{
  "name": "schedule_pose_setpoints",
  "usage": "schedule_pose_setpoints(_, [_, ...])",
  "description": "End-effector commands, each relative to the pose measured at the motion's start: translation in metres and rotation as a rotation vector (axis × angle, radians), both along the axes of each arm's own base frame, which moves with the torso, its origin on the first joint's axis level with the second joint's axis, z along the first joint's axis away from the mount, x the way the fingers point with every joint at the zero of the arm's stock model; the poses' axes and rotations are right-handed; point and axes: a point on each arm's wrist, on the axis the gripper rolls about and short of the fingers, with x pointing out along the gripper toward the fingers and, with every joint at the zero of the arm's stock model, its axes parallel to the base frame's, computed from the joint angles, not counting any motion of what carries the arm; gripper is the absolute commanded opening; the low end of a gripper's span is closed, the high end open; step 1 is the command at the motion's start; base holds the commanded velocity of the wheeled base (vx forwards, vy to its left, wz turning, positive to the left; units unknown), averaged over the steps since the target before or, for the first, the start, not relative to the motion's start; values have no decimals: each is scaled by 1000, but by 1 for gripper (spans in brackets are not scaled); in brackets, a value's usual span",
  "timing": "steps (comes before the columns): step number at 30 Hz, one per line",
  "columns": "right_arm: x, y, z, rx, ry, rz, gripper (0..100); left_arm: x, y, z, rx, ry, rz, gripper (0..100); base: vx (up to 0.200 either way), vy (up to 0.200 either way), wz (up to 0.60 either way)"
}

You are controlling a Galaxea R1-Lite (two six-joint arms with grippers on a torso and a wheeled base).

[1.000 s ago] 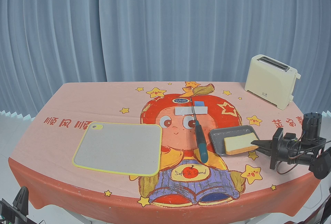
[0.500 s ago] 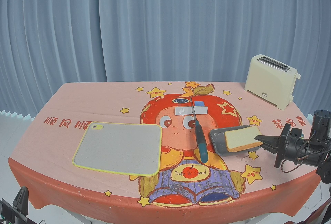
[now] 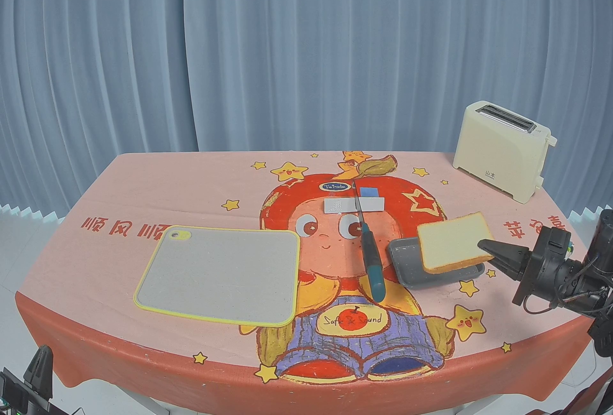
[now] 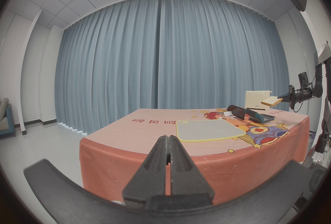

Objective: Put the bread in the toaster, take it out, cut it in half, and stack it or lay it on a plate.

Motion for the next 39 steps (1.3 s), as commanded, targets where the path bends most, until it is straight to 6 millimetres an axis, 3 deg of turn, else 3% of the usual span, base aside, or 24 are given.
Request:
schedule_pose_setpoints(1, [-10,-4,7,-1,-85,-6,0,1,0,-5,-1,19,2,0,0,0,0])
schedule_pose_setpoints(23, [1,2,20,-546,-618,107,0,1,0,-5,-1,19,0,0,0,0,0])
schedule_pose_setpoints(33, [1,9,8,-885,-844,199,0,1,0,-5,-1,19,0,0,0,0,0])
schedule_pose_setpoints(39, [-5,13,4,-954,-863,190,0,1,0,-5,-1,19,0,0,0,0,0])
